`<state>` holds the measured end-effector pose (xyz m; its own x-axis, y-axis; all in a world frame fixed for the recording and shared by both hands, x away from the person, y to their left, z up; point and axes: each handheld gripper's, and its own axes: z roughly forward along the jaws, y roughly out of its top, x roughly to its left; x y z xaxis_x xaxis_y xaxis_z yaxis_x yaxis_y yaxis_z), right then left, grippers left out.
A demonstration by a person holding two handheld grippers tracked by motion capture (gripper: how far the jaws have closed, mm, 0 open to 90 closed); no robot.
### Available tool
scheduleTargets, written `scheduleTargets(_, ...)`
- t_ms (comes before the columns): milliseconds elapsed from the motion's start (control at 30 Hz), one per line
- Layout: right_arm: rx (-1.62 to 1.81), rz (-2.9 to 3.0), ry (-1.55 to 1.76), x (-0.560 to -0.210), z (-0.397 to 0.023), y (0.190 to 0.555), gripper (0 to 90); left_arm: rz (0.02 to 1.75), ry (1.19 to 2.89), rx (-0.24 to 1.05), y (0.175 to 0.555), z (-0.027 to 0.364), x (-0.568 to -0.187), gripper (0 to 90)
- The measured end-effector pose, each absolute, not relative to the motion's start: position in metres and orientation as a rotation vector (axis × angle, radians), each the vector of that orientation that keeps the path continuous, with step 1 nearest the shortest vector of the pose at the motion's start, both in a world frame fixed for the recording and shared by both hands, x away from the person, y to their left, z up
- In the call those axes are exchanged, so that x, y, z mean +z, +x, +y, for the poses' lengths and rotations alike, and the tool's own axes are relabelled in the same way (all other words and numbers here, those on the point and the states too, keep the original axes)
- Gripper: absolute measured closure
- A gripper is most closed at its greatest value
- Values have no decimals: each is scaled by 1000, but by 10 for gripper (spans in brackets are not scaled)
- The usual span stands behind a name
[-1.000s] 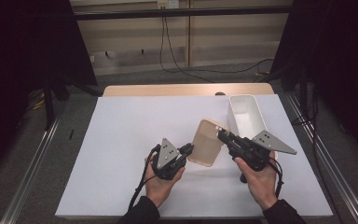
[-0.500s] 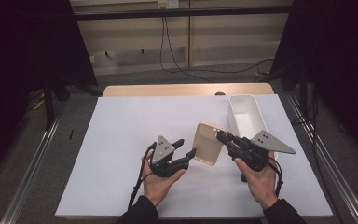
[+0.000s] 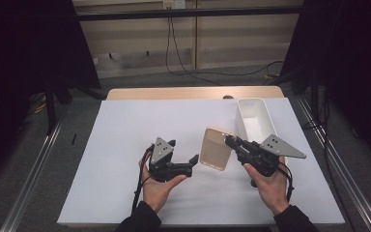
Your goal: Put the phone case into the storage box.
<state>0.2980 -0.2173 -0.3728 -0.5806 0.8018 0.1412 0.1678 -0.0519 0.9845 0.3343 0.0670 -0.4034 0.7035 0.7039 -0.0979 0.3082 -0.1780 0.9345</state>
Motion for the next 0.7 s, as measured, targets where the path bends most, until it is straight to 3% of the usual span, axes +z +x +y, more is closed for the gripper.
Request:
scheduleTargets(267,1683,1728,1017,-370,-225,300,813,726,1770,473,325,77,-400,33)
scheduleTargets(700,1688,1711,1006,-361,-238,301,812,761,1726,499,322,109,-412,27)
